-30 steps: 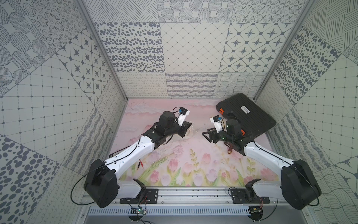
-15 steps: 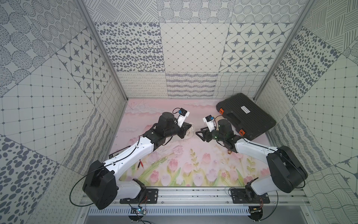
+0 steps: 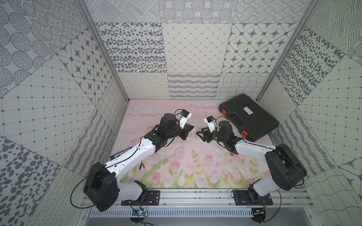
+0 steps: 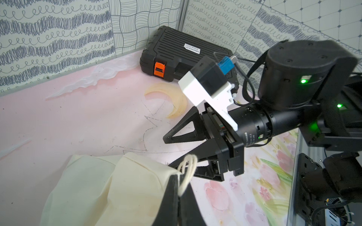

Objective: Close the soil bag
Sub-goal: Adjust the soil bag at the center of the board.

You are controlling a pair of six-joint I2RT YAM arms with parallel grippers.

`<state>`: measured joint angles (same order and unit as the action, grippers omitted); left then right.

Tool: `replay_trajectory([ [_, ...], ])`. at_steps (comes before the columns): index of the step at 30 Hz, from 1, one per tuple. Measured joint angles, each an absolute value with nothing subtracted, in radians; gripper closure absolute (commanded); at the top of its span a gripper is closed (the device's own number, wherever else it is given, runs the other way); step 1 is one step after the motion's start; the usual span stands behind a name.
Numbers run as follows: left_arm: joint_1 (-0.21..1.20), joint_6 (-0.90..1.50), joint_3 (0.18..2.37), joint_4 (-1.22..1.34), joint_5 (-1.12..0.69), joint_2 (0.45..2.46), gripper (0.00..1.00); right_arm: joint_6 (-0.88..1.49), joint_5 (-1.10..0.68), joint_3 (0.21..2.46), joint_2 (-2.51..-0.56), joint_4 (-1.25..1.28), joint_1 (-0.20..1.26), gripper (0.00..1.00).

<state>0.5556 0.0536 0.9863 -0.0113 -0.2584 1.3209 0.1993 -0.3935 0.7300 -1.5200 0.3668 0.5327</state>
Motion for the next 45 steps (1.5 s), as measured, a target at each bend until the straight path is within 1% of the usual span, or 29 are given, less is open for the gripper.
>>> replay_trajectory([
  [6, 0.556, 0.054, 0.982, -0.011, -0.258, 1.318, 1.0, 0.171, -0.345, 0.685, -1.431, 0.357, 0.506, 0.4],
  [9, 0.556, 0.054, 0.982, -0.011, -0.258, 1.316, 1.0, 0.169, -0.336, 0.678, -1.427, 0.353, 0.49, 0.4],
  [22, 0.556, 0.054, 0.982, -0.011, -0.259, 1.315, 1.0, 0.18, -0.375, 0.679, -1.559, 0.401, 0.522, 0.4],
  [45, 0.556, 0.061, 0.982, -0.011, -0.261, 1.316, 1.0, 0.259, -0.516, 0.707, -1.604, 0.582, 0.522, 0.4],
])
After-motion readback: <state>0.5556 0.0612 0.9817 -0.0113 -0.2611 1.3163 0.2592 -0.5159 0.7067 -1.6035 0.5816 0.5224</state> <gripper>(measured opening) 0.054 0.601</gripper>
